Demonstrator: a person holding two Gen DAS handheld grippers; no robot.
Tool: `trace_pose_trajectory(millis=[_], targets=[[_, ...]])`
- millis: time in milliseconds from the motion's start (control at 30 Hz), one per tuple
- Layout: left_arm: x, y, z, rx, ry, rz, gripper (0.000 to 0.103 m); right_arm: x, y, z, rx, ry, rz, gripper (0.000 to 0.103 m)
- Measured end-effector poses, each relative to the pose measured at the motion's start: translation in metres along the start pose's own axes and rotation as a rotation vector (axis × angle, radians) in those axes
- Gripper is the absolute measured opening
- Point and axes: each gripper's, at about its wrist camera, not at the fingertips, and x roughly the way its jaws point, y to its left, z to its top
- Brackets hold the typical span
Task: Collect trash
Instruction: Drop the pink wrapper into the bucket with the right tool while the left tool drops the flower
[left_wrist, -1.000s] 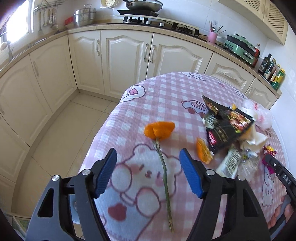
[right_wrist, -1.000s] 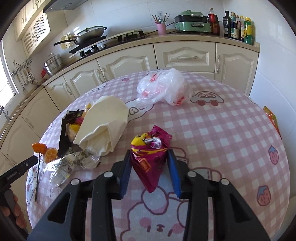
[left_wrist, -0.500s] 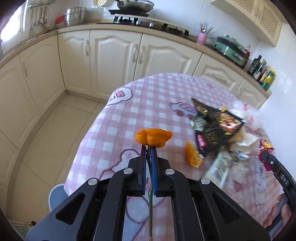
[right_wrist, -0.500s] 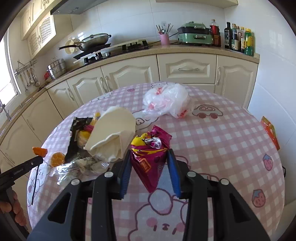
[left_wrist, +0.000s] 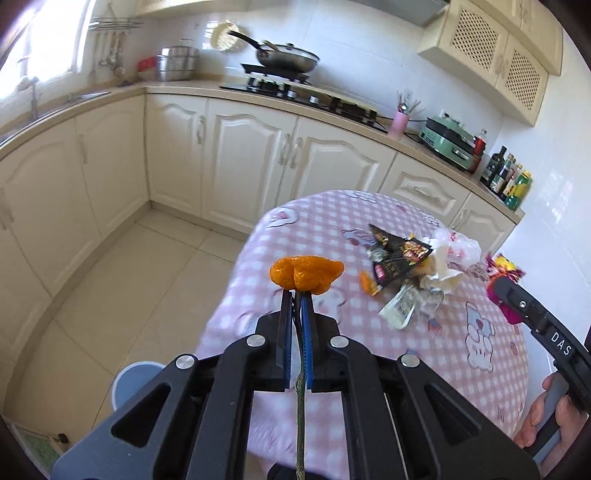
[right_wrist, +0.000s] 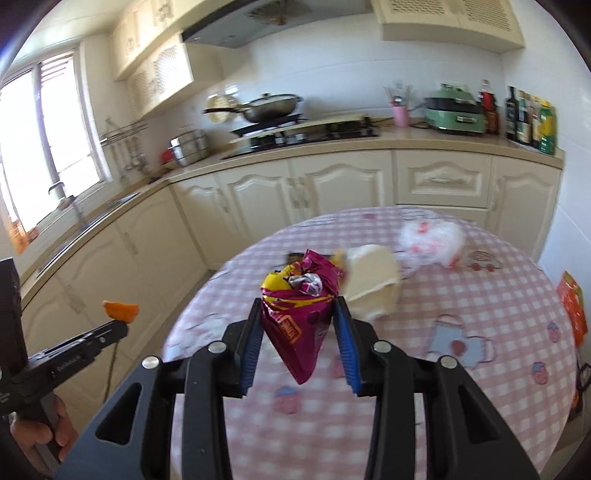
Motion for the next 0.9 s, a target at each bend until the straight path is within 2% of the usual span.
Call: trace_pose_trajectory(millis=[200,400,667,900], targets=[[-0.036,0.051,-0.027,-0.063,-0.002,0.071,0.004,0.015,0.086,-0.028,-0.097,0.088,0.153,0.037],[-0.049,0.103,-0.051,-0.146,0.021,0.150,0.004,0.045,0.170,-0.066,-0.193,0.212,0.270,0.037],[-0.037,0.179,-0.084,-0.283,0.090,0.259,0.004,0.103,0.252,-0.124,-0.283,0.399,0.346,0.037],[-0.017,0.222,-0.094,-0.347,0.126,0.312,0.004,0.147,0.297,-0.145,-0.278,0.471,0.395,0.039]])
